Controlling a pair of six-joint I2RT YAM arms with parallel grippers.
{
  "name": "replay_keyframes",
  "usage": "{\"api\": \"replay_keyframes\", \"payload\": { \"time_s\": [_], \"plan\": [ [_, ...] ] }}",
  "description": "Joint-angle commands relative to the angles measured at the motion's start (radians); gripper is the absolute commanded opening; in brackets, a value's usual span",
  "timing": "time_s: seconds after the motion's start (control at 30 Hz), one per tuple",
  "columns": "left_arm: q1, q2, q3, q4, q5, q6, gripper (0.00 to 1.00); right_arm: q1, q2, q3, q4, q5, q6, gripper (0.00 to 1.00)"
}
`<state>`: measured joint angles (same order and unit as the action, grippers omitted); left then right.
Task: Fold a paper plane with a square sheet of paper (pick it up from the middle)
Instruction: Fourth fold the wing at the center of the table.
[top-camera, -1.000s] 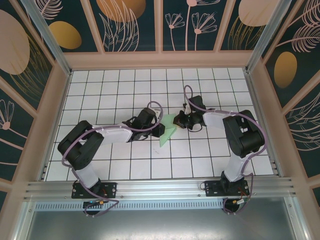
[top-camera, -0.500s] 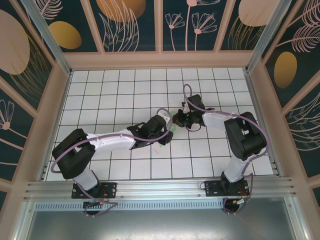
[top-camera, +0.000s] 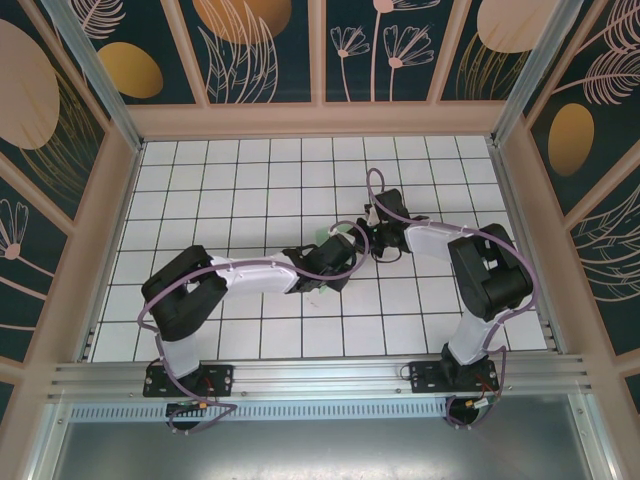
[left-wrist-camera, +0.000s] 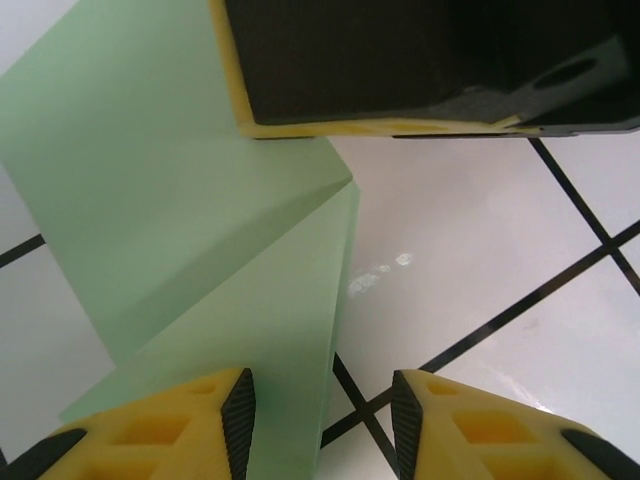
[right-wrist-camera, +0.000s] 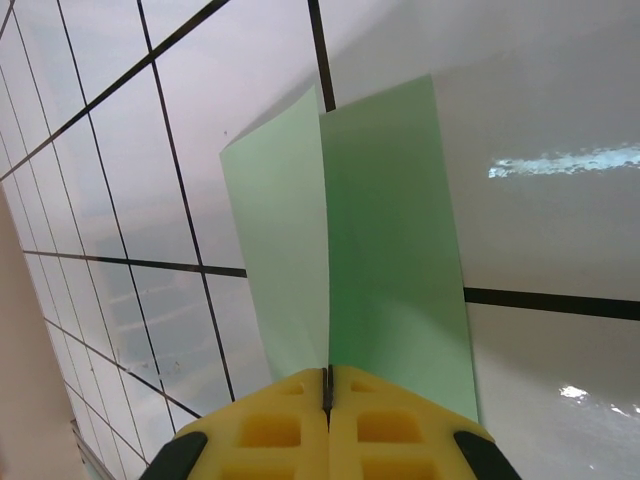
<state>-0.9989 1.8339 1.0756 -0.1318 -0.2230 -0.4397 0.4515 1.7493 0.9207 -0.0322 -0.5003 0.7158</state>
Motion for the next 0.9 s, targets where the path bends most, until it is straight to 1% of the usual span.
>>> {"api": "replay_keyframes", "payload": {
  "time_s": [0.0, 0.17, 0.33, 0.5, 0.63, 0.67, 0.87],
  "plan": [
    [0.003, 0.03, 0.02, -0.037, -0.074, -0.012, 0.44, 0.011, -0.017, 0.014, 0.0, -0.026, -0.003, 0.06],
    [0.003, 0.043, 0.025, -0.043, -0.112, -0.004, 0.41, 0.01, -0.016, 0.014, -0.003, -0.03, -0.004, 0.07],
    [0.004, 0.039, 0.014, -0.042, -0.135, 0.012, 0.34, 0.01, -0.014, 0.022, -0.003, -0.039, -0.003, 0.07],
    [0.003, 0.029, 0.011, -0.029, -0.129, 0.025, 0.22, 0.009, -0.015, 0.027, -0.007, -0.04, -0.003, 0.07],
    [0.003, 0.031, 0.007, -0.024, -0.128, 0.025, 0.19, 0.009, -0.024, 0.029, -0.007, -0.04, -0.001, 0.08],
    [0.004, 0.03, 0.005, -0.019, -0.124, 0.026, 0.16, 0.009, -0.024, 0.029, -0.009, -0.039, -0.001, 0.08],
    [0.004, 0.021, -0.012, 0.016, -0.104, 0.025, 0.09, 0.003, -0.037, 0.028, -0.009, -0.038, 0.0, 0.14]
  ]
}}
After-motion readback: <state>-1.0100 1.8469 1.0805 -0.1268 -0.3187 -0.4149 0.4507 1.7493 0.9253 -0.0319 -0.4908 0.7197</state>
